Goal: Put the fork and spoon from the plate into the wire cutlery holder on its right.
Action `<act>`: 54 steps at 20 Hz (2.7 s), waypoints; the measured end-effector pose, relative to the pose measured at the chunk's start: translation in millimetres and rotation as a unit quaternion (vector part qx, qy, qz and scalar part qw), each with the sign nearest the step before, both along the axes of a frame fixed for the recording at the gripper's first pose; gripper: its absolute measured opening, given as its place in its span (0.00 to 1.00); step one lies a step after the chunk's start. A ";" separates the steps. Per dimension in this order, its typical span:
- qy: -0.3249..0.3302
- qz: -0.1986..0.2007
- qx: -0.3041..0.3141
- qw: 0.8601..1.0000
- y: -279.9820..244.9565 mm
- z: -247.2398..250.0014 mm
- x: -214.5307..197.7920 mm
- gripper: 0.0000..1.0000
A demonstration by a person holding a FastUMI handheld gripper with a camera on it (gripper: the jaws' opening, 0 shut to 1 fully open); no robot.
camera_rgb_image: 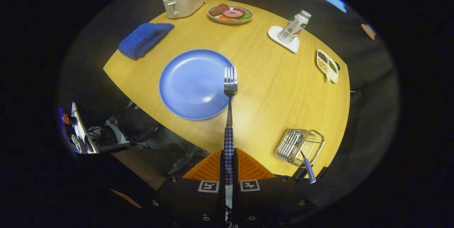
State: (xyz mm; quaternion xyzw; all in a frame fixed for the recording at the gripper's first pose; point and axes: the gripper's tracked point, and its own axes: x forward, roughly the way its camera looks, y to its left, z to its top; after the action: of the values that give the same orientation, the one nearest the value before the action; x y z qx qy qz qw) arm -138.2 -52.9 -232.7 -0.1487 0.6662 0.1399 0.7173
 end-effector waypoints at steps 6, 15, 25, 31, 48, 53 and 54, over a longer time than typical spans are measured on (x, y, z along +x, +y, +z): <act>0.015 -0.005 -0.069 0.997 -84.5 36.1 -23.4 0.07; 0.068 0.040 -0.194 0.978 -183.8 68.6 -41.3 0.08; 0.184 0.147 -0.248 0.940 -214.0 47.9 -22.8 0.08; 0.242 0.182 -0.264 0.916 -221.3 21.7 -8.9 0.07; 0.270 0.207 -0.239 0.909 -199.1 -9.4 22.1 0.27; 0.239 0.185 -0.242 0.922 -195.9 8.0 26.6 0.78; 0.229 0.179 -0.242 0.926 -194.0 11.5 27.8 0.85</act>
State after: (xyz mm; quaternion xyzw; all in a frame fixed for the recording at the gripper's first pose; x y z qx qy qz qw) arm -110.5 -246.9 -221.2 -0.3983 0.7880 0.1305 0.4509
